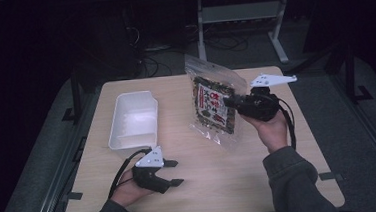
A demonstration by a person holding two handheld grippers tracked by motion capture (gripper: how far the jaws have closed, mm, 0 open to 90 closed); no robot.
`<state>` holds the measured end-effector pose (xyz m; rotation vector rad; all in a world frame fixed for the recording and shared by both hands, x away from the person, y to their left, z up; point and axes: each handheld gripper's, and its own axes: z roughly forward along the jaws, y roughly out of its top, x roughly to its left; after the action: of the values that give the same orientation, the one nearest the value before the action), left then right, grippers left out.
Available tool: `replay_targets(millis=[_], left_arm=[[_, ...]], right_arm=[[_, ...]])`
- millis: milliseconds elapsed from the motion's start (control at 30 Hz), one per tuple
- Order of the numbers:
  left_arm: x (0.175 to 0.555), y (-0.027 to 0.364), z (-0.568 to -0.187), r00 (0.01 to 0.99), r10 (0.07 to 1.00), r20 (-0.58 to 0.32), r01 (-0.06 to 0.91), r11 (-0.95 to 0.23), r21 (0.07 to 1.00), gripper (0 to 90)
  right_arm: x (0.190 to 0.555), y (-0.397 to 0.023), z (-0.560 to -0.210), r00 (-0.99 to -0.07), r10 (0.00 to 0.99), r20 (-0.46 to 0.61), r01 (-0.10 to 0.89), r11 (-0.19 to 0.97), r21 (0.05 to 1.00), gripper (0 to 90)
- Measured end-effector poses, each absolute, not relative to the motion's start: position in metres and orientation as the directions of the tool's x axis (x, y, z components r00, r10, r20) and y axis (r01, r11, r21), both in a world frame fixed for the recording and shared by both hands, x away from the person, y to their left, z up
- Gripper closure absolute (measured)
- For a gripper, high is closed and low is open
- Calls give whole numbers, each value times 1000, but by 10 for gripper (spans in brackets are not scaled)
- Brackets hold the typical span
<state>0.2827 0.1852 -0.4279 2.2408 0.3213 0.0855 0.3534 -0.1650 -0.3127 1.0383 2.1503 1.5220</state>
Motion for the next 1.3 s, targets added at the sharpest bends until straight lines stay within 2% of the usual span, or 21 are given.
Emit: replay_targets(millis=[767, 1300], left_arm=[[268, 210, -428, 948, 318, -18, 216, -599, 771, 293], [263, 225, -428, 939, 344, -20, 233, -590, 773, 274]], right_arm=[[375, -115, -294, -638, 751, 167, 362, 101, 927, 753], [390, -77, -283, -636, 756, 152, 340, 98, 935, 753]])
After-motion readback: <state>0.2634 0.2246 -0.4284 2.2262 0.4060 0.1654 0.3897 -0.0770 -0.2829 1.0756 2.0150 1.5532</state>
